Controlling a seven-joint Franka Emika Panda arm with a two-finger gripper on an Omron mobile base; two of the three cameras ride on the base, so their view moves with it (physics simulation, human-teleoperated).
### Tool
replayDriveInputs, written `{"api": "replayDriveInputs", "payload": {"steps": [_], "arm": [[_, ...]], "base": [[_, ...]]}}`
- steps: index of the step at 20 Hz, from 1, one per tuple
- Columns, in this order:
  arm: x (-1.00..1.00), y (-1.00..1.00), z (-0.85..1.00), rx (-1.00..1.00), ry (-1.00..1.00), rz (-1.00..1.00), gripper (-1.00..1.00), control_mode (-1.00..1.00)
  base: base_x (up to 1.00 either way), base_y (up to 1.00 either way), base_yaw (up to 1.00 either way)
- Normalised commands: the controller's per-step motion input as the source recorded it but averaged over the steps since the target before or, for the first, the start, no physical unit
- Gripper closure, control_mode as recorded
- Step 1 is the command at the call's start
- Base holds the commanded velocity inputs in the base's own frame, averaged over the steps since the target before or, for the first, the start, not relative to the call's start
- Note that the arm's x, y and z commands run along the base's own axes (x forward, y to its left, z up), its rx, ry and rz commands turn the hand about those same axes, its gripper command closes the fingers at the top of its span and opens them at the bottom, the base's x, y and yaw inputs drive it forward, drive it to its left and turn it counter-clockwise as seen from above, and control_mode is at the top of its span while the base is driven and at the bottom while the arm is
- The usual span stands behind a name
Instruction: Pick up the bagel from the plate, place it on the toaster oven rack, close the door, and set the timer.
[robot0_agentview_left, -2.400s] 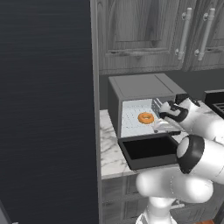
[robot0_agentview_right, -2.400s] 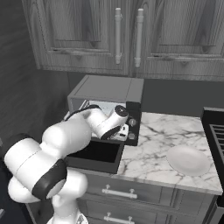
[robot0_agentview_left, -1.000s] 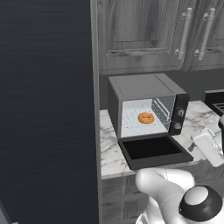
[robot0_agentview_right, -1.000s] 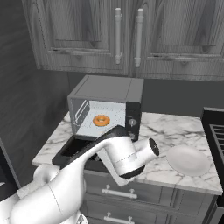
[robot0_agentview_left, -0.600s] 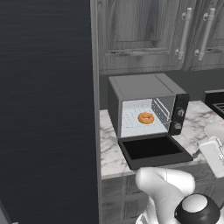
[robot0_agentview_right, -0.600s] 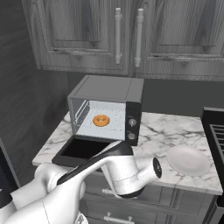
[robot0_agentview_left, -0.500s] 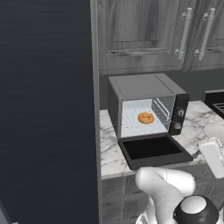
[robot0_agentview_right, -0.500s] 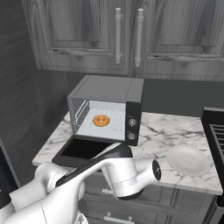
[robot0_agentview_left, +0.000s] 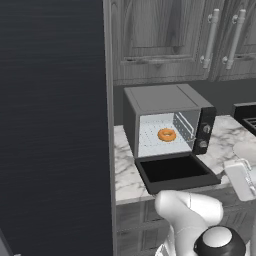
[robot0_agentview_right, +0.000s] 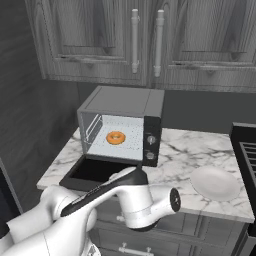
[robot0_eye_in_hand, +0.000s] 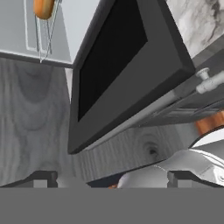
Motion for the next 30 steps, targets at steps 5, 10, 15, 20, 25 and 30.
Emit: {"api": "replayDriveInputs", "payload": {"steps": [5, 10, 15, 20, 25, 30], "arm": [[0.14, 0.00, -0.17, 0.00, -0.03, -0.01, -1.00, -1.00], [0.11, 0.00, -0.25, 0.00, 0.00, -0.03, -1.00, -1.00], [0.15, 0.01, -0.20, 0.00, 0.00, -0.02, -1.00, -1.00], [0.17, 0.07, -0.16, 0.02, 0.00, 0.00, -1.00, -1.00], [0.21, 0.11, -0.10, 0.03, 0.00, 0.00, -1.00, -1.00], [0.22, 0.15, -0.04, 0.03, 0.00, 0.00, -1.00, -1.00]], "base": [[0.00, 0.00, 0.00], [0.00, 0.00, 0.00], [0.00, 0.00, 0.00], [0.00, 0.00, 0.00], [0.00, 0.00, 0.00], [0.00, 0.00, 0.00]]}}
